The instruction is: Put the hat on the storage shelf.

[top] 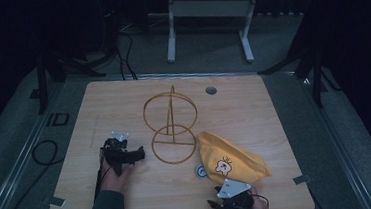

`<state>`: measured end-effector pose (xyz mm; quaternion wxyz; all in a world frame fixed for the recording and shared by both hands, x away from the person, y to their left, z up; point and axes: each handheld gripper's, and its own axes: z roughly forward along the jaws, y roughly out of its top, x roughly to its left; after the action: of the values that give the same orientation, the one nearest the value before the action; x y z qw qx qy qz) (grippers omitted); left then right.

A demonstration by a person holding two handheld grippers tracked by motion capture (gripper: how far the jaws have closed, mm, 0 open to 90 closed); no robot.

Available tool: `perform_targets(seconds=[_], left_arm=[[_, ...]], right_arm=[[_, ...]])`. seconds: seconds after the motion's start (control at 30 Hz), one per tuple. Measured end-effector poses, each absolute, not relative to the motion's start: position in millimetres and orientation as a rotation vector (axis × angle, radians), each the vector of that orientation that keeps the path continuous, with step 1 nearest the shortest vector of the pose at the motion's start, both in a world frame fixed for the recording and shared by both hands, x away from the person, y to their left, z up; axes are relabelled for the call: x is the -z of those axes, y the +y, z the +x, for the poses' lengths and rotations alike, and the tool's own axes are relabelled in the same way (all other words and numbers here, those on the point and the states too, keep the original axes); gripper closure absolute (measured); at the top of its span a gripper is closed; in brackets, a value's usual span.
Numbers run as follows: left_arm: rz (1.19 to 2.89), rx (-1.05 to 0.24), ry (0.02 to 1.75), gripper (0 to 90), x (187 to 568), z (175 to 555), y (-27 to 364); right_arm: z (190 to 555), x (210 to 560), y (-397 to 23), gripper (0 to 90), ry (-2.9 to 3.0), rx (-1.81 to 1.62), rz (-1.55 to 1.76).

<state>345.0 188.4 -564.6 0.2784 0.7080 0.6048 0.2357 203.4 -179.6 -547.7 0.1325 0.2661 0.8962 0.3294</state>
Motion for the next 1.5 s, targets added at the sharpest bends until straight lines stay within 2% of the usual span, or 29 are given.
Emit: perform_targets(seconds=[0.7,1.13,1.5], left_arm=[[1.899,-0.632,1.623,0.0,565,345,188],[1.9,-0.633,1.623,0.0,565,345,188],[1.905,-0.632,1.622,0.0,564,345,189]], right_arm=[[198,541,-189,49.5,2.566,-0.936,0.767],[186,534,-224,48.9,2.503,-0.939,0.872],[192,538,-246,48.5,2.456,-0.907,1.042]])
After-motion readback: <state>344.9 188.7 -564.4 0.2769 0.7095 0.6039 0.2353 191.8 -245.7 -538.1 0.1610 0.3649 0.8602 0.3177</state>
